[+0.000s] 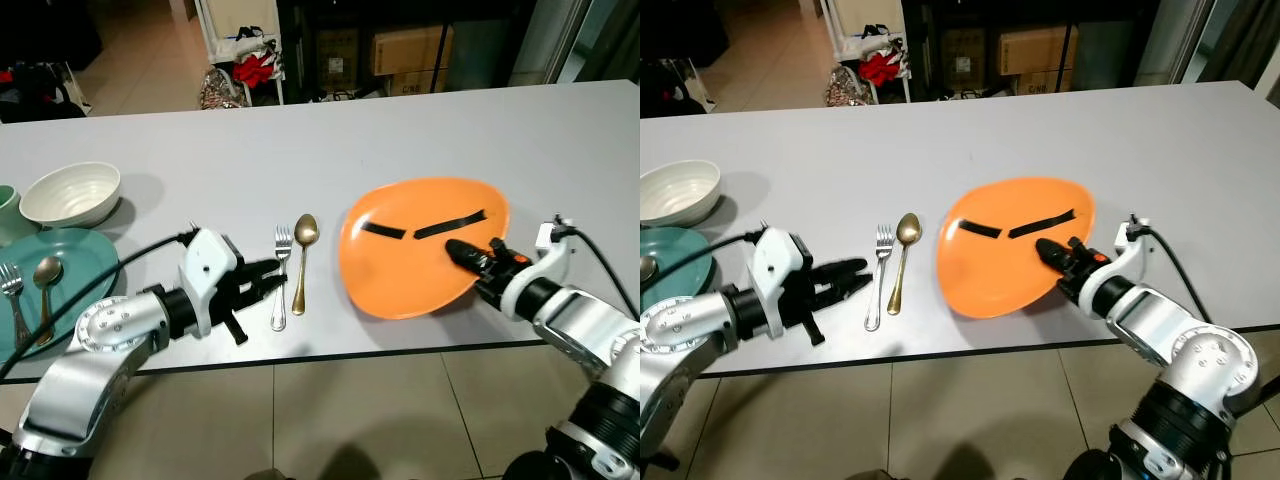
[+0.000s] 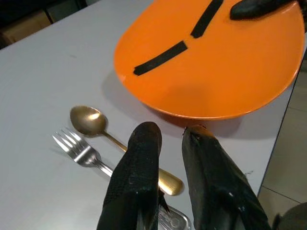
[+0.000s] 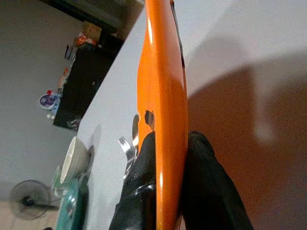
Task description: Setting the table
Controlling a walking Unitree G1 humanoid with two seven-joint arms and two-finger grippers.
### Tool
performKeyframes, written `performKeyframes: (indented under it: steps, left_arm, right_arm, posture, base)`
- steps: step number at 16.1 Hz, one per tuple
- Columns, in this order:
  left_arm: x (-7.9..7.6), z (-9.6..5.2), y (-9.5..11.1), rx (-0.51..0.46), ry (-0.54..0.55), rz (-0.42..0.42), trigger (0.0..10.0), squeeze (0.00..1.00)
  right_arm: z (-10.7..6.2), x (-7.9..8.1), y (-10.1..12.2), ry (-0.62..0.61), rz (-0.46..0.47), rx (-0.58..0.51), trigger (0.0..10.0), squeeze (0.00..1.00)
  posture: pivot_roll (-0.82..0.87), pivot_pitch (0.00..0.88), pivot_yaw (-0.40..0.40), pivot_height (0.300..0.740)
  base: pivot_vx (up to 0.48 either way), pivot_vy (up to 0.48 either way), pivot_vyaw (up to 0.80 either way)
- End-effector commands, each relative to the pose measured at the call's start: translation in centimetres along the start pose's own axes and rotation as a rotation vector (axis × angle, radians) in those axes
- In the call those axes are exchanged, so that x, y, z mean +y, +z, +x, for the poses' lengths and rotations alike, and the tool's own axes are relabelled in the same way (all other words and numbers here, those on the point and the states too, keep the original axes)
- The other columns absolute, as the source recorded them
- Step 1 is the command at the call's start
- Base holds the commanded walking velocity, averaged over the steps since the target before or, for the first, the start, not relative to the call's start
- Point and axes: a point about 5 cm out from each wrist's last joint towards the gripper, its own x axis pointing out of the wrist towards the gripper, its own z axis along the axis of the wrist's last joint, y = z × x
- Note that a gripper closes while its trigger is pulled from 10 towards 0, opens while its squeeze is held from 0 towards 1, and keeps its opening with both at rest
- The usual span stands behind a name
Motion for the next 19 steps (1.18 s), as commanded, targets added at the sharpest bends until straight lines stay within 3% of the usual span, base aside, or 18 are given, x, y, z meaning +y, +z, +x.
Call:
performKeyframes:
  steps: [1, 5, 10, 11, 12, 13, 14, 19]
  left_arm:
    - [0.3, 0.0, 0.3, -0.003, 0.014, 0.012, 10.0, 0.0]
    - [0.5, -0.3, 0.5, 0.004, 0.017, 0.015, 10.0, 0.0]
    - [0.4, -0.2, 0.4, 0.01, 0.017, 0.018, 10.0, 0.0]
    - [0.4, -0.1, 0.4, 0.012, 0.013, 0.02, 10.0, 0.0]
    - [0.4, 0.0, 0.4, 0.013, 0.013, 0.021, 10.0, 0.0]
    - [0.4, 0.0, 0.5, 0.011, 0.014, 0.023, 10.0, 0.0]
    - [0.4, 0.0, 0.5, 0.011, 0.014, 0.025, 10.0, 0.0]
    - [0.4, 0.2, 0.5, 0.009, 0.029, 0.035, 10.0, 0.0]
  right_arm:
    - [0.6, 0.3, 0.1, 0.039, 0.036, 0.007, 10.0, 0.0]
    - [2.6, -0.9, -1.0, -0.053, 0.086, 0.103, 10.0, 0.0]
    - [4.2, -1.0, -1.0, -0.064, 0.071, 0.12, 10.0, 0.0]
    - [4.5, -1.5, -1.2, -0.091, 0.068, 0.11, 10.0, 0.06]
    - [4.6, -1.6, -1.2, -0.099, 0.067, 0.107, 10.0, 0.06]
    - [4.8, -2.3, -1.3, -0.139, 0.051, 0.1, 10.0, 0.64]
    - [4.9, -2.7, -1.3, -0.163, 0.035, 0.09, 10.0, 0.96]
    - [5.4, -3.0, -0.9, -0.162, 0.0, 0.049, 10.0, 1.0]
  posture:
    - [-0.01, 0.0, 0.067, 0.74]
    - [0.0, 0.0, 0.062, 0.74]
    - [0.0, 0.0, 0.066, 0.74]
    - [0.0, 0.0, 0.065, 0.74]
    - [0.0, 0.0, 0.064, 0.74]
    - [0.01, 0.0, 0.064, 0.74]
    - [0.01, 0.0, 0.064, 0.74]
    - [0.01, 0.0, 0.062, 0.74]
  base:
    - [0.0, 0.0, 0.0]
    - [0.0, 0.0, 0.0]
    - [0.0, 0.0, 0.0]
    - [0.0, 0.0, 0.0]
    - [0.0, 0.0, 0.0]
    - [0.0, 0.0, 0.0]
    - [0.0, 0.0, 0.0]
    - [0.0, 0.0, 0.0]
